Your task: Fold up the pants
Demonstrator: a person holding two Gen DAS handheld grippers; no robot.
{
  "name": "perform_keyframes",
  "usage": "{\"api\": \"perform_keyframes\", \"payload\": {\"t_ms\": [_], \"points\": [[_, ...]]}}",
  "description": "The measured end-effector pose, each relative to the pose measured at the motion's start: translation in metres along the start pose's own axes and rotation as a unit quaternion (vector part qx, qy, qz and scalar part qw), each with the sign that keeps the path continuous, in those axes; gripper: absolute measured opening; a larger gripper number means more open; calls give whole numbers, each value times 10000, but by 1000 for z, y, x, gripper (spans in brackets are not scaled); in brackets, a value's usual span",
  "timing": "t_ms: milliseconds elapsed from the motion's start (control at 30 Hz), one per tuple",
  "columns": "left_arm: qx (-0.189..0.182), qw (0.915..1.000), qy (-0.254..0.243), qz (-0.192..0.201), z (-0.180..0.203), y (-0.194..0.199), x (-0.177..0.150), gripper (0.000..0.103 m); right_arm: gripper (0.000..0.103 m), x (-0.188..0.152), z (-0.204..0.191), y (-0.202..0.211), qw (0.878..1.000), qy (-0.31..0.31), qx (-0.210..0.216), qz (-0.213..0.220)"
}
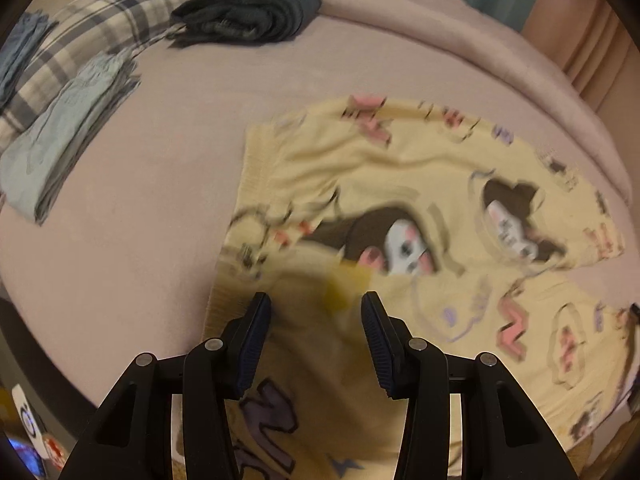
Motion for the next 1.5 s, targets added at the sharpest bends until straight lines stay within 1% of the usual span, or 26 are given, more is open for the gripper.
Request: {"api": "perform_keyframes", "payload": {"t_ms": [33,67,100,167,200,233,267,367,467,567,633,733,800,833,867,900,933,967,1000,1067,1133,1233,1333,1367,1433,1500], "points": [[-86,9999,32,47,1,3,7,47,78,-3,-5,0,9999,79,85,-88],[-158,9998,87,73,1,4,15,47,83,-6,-10,-1,9996,170,134,-196],[-158,9997,170,62,-2,4,24,47,78,-8,-11,-4,9989,276,143,-354],[37,9995,320,67,-11,3,47,51,78,-7,-12,-4,9983,268,6,-514],[125,9992,350,113,-15,2,57,55,78,3,-12,0,9988,205,-8,-455],[215,9988,399,180,-23,0,70,66,78,13,-14,6,9992,123,102,-357],[325,9980,482,263,-30,-4,83,71,80,21,-17,12,9993,38,239,-297],[581,9955,718,214,-54,-25,106,71,81,58,-38,16,9979,-168,588,-234],[501,9936,1003,-155,-68,-57,106,71,81,93,-72,4,9967,-134,775,-201],[436,9920,1094,-461,-73,-85,97,72,81,121,-109,-23,9939,-175,1060,-265],[604,9937,937,-146,-72,-86,102,74,81,131,-131,-46,9927,-220,1127,-359],[568,9936,980,-52,-70,-89,106,74,80,145,-157,-86,9933,-115,1010,-547],[507,9930,1063,89,-70,-89,109,68,79,150,-166,-107,9943,-121,894,-564],[513,9936,1003,123,-68,-89,111,57,79,151,-172,-121,9942,-148,860,-628],[548,9944,890,155,-64,-88,112,39,76,149,-174,-127,9935,-174,895,-682],[509,9953,802,205,-60,-87,113,26,74,146,-179,-135,9925,-215,956,-728],[376,9960,774,221,-55,-87,116,1,72,146,-180,-138,9941,-192,872,-608],[172,9967,772,203,-48,-88,117,0,51,149,-181,-136,9966,-83,771,-293],[-8,9970,757,187,-41,-88,118,0,14,151,-184,-133,9969,35,768,-146],[61,9983,492,312,-31,-82,124,0,9,155,-192,-124,9932,11,1159,-66],[117,9980,314,536,-21,-71,133,0,9,163,-192,-111,9931,-80,1165,83],[-126,9941,381,1006,-12,-39,152,0,9,182,-198,-81,9904,-19,1311,426],[-242,9875,495,1474,-12,2,165,0,9,202,-195,-34,9794,-302,1795,869],[-420,9848,472,1617,-10,21,164,0,9,208,-191,-12,9725,-404,2048,1034],[-577,9831,380,1697,-6,31,166,0,9,212,-187,20,9636,-450,2351,1195],[-329,9843,298,1711,-14,38,159,0,9,207,-180,31,9653,-376,2268,1235]]}}
Point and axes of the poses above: each gripper's, at about its wrist camera, not at the fingertips, and y roughly against the way its jaws point, z to its right, x to its top, the point moved 10 cm from there along -y, roughly the way its jaws point, and after that the axes turned 8 degrees about -y, right-handed, at the moved point
